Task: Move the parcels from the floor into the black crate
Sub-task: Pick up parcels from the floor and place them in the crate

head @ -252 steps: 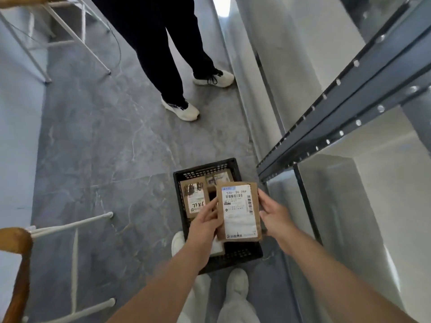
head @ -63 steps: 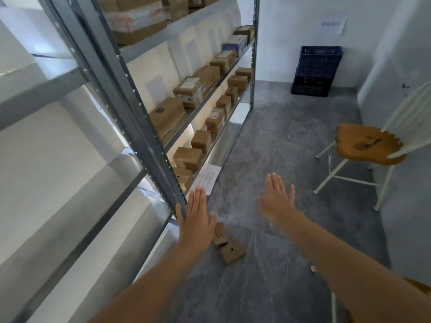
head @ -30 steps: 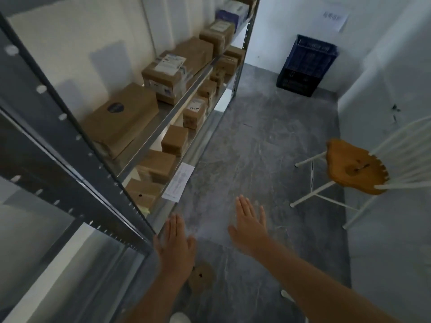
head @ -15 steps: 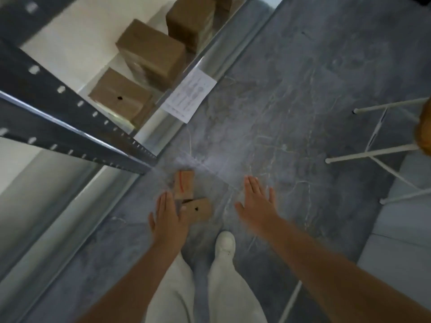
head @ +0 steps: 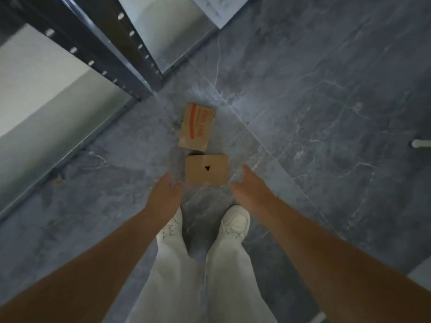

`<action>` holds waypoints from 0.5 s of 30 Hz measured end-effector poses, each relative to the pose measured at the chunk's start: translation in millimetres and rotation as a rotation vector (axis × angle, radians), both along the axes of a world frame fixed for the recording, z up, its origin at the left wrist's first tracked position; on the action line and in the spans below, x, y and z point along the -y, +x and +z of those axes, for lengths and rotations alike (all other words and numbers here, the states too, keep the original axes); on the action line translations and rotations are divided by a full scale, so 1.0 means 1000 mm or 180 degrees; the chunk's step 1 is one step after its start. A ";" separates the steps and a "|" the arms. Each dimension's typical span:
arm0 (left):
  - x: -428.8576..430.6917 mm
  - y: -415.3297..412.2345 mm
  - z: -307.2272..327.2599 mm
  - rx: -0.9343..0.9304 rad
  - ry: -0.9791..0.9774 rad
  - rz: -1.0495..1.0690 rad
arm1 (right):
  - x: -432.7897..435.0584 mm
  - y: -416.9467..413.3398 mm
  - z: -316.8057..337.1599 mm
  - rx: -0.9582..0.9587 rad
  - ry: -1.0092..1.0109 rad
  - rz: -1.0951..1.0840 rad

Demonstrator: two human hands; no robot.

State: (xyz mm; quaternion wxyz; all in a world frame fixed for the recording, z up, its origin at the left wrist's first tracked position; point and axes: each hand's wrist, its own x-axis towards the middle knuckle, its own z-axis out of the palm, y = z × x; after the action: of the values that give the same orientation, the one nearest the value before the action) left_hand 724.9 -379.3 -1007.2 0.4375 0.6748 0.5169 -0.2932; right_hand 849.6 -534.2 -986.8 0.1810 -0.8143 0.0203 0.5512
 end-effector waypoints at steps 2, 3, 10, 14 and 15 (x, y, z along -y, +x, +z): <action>-0.003 -0.002 -0.029 -0.0002 -0.0092 0.0006 | -0.009 0.003 -0.040 -0.0010 -0.0014 -0.0085; -0.004 -0.001 -0.041 0.0010 -0.0110 0.0015 | -0.013 0.006 -0.060 -0.0040 -0.0013 -0.0183; -0.008 0.014 -0.145 -0.0039 -0.0595 0.0310 | -0.023 0.013 -0.172 -0.0262 -0.0183 -0.0424; -0.001 0.015 -0.161 0.0016 -0.1168 0.0539 | -0.029 0.008 -0.191 -0.0448 -0.0169 -0.1073; 0.002 0.012 -0.158 -0.0010 -0.1246 0.0581 | -0.025 0.007 -0.186 -0.0430 -0.0147 -0.1200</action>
State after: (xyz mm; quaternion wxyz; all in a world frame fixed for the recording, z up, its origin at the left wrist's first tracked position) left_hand 737.0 -381.3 -1164.7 0.5841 0.5269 0.5097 -0.3483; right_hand 856.3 -508.8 -1173.2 0.2605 -0.7612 0.1970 0.5603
